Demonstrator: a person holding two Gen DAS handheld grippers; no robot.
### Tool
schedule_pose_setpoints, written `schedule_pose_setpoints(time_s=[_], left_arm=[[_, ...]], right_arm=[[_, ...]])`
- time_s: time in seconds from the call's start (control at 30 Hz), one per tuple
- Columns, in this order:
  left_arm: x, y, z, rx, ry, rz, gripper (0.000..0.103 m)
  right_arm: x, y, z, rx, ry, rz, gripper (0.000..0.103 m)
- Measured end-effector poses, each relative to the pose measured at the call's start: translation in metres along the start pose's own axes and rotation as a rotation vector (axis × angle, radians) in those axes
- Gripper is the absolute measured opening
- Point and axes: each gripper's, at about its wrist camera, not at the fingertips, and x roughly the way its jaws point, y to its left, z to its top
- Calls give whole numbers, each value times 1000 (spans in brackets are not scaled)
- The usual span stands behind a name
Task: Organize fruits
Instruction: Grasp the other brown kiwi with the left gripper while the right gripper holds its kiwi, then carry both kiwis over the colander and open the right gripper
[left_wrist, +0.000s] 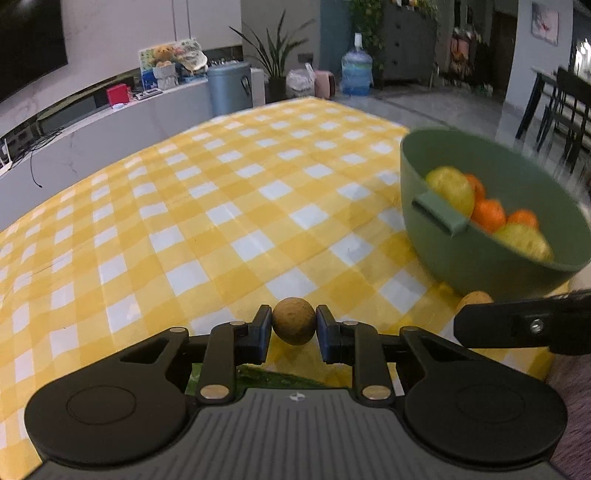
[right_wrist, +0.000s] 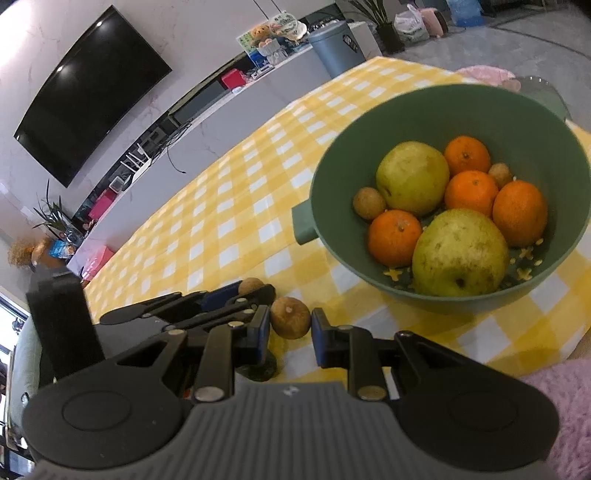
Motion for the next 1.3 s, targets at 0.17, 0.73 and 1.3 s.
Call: schedule_pose_setpoints(time_s=[0.17,0.73,1.3], left_arm=[[-23,2,9,-69,-77,-72,28],[-26,-15,19,-221,-99,-331,28],[-24,-28,21,-246,-83,-391,28]], right_arm=[[-16,-7,2,26,-82,50,20],[-38,-58,36,217,-318,3,20],[-47,-81,33,352,-370,-18,33]])
